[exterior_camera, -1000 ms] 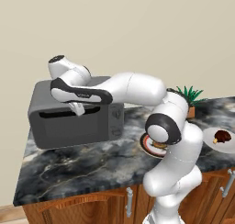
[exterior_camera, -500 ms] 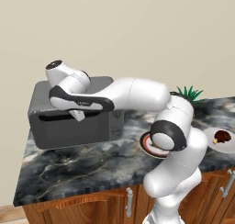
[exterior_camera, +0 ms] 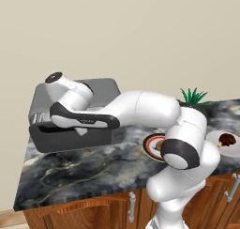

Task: Open the toaster oven door. Place the bread on the top rack in the toaster oven and place the steak on the bottom rack.

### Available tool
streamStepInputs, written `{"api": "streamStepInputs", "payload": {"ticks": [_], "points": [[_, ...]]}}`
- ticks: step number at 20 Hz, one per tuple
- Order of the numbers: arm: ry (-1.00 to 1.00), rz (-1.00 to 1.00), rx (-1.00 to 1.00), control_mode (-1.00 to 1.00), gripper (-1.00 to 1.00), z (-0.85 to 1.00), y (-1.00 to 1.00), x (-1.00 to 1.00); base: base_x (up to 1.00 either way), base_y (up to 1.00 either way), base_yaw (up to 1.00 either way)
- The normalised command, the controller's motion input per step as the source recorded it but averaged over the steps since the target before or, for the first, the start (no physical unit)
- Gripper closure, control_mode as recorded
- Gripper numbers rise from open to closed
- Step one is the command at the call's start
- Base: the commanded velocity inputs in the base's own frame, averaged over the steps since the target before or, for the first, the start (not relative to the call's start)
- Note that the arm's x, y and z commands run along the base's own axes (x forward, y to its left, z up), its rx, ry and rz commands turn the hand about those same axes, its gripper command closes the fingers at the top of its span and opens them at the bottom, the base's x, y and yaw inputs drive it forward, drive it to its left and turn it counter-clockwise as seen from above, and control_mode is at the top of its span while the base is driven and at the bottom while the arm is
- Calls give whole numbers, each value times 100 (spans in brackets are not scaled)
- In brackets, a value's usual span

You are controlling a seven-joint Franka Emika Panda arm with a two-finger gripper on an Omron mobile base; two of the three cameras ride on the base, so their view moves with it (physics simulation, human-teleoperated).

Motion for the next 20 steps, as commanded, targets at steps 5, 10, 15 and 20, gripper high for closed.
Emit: {"api": "streamStepInputs", "payload": {"ticks": [5, 10, 15, 20], "points": [[0, 0, -2, -100, -100, -94, 38, -70, 0, 0, 0], [2, 0, -1, -100, -100, -94, 27, -71, 0, 0, 0], [16, 0, 0, -100, -100, -92, 13, -55, 0, 0, 0], [25, 0, 4, -100, -100, -70, 6, -37, 0, 0, 0]]}}
